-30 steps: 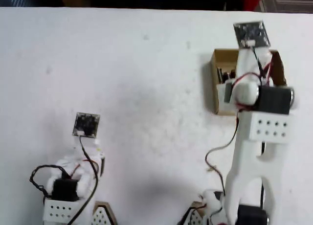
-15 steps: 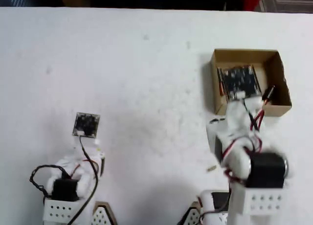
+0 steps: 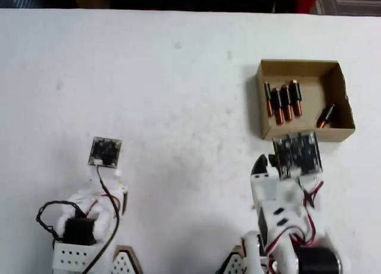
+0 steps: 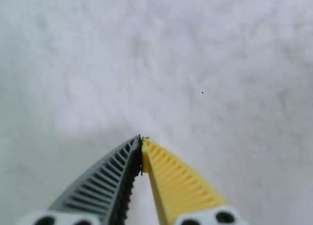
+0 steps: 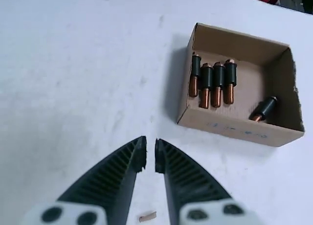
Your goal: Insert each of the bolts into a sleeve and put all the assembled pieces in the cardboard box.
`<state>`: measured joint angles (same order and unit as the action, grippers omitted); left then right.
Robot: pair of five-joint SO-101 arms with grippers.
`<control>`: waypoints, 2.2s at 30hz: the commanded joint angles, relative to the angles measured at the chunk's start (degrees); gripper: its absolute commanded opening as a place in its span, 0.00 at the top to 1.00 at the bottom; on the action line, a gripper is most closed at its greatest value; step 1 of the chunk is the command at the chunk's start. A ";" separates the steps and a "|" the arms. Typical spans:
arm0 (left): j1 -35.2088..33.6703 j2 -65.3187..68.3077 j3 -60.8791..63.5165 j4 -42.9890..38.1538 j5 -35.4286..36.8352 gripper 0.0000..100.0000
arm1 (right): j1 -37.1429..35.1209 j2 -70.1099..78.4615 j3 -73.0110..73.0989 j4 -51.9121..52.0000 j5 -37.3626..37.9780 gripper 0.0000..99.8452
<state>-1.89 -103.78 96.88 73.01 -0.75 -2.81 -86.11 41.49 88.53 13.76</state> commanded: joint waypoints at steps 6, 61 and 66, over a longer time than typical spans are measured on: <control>0.75 -0.22 0.09 0.44 0.35 0.98 | 5.41 -10.42 7.21 -6.81 0.00 0.98; 0.84 -0.22 0.09 0.44 0.26 0.98 | -0.31 -17.27 55.30 -15.69 -0.53 0.98; 0.84 -0.22 0.09 0.44 0.26 0.98 | -0.31 -17.27 55.30 -15.69 -7.56 0.98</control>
<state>-1.89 -103.78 96.88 73.01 -0.75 -2.90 -102.99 96.35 73.76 11.12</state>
